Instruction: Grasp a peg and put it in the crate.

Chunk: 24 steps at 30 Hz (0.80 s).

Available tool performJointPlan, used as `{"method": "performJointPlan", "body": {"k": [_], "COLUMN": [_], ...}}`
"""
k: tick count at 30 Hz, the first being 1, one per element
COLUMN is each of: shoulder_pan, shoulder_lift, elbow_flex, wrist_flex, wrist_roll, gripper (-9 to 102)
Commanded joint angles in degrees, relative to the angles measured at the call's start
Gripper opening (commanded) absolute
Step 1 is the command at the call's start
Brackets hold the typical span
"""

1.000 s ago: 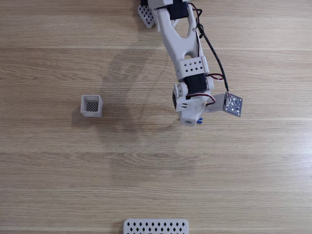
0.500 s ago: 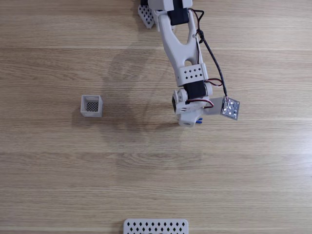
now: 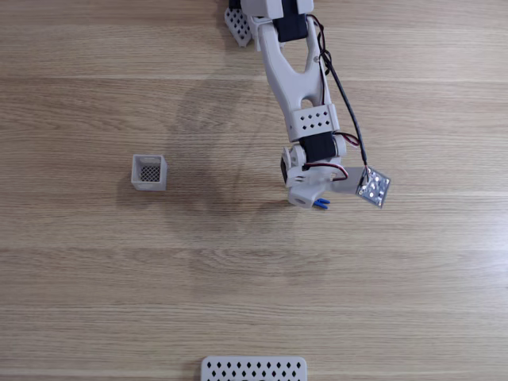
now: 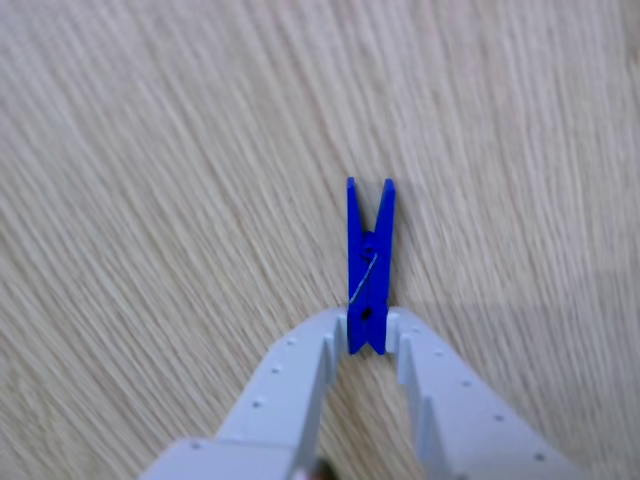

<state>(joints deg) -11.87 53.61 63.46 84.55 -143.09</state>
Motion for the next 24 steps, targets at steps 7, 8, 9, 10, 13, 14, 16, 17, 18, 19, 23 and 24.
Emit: {"method": "performJointPlan", "body": {"k": [7,8,9,10,13,14,16,17,18,19,23,24], "shoulder_pan": [3.69,5.80,8.00,9.23,11.51,12.13,15.47,17.93,20.21,22.41,31.99,34.37], "shoulder_lift": [12.66,16.35,20.21,24.08,35.16,38.85,45.00,47.64,50.01,51.94,58.45,59.68], "elbow_flex": [2.72,4.22,5.54,7.21,13.80,16.61,22.24,25.40,28.74,32.43,47.46,50.89], "wrist_flex": [0.44,0.70,0.09,-0.35,-2.29,-3.43,-7.56,-11.07,-15.21,-19.86,-42.19,-48.16], "wrist_roll": [5.98,5.89,4.92,4.83,5.80,5.89,5.89,5.89,5.89,5.89,5.98,5.98], "gripper": [2,2,2,1,2,2,2,2,1,1,2,1]}}
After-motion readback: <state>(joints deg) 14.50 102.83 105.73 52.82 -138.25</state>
